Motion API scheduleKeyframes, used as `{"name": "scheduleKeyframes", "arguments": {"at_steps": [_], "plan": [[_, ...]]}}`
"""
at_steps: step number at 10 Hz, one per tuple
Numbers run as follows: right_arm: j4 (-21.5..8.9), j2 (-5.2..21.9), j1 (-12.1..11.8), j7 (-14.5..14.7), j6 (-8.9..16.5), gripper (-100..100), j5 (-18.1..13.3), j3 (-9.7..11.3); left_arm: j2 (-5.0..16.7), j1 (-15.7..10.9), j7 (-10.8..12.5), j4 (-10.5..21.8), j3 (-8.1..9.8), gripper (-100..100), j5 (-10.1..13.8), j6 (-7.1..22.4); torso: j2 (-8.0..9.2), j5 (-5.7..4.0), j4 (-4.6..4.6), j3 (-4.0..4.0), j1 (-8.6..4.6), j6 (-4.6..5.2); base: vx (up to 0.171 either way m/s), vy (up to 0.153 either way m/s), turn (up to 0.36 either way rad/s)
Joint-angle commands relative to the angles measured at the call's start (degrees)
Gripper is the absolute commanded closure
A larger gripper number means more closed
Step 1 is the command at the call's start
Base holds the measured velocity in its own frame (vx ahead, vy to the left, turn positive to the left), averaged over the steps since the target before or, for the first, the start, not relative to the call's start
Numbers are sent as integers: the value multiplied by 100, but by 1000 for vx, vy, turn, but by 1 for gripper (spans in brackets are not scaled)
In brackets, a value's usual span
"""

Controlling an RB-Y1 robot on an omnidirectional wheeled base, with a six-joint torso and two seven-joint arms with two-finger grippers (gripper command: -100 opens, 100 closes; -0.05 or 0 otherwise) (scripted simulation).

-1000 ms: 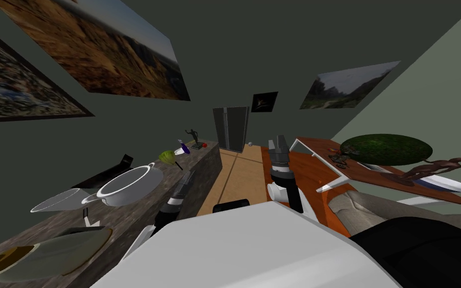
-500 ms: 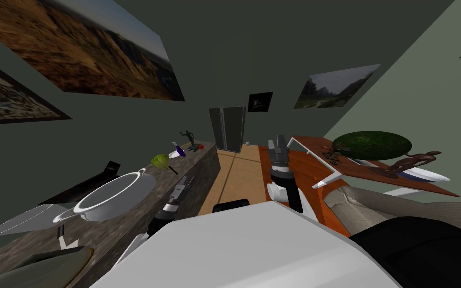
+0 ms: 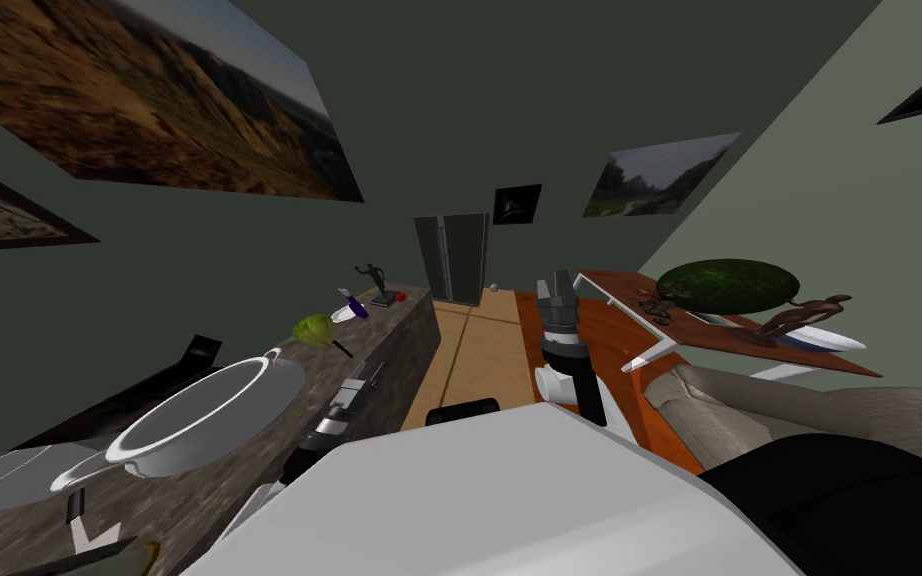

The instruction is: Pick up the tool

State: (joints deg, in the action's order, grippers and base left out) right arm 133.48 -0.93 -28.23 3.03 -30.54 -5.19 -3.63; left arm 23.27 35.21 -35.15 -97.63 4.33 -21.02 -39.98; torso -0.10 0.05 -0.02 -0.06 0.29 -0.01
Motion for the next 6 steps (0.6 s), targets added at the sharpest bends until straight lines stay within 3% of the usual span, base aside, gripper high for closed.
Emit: {"name": "scheduleKeyframes", "arguments": {"at_steps": [1,6], "plan": [[0,0,0,0,0,0,0,0,41,62,-102,175,146,-100,-24,-135,0,0,0,0,0,0,65,86,-108],[0,1,-1,0,0,0,0,-1,84,88,-372,827,537,-100,-101,-535,-13,4,-3,-8,17,-1,63,117,-96]]}}
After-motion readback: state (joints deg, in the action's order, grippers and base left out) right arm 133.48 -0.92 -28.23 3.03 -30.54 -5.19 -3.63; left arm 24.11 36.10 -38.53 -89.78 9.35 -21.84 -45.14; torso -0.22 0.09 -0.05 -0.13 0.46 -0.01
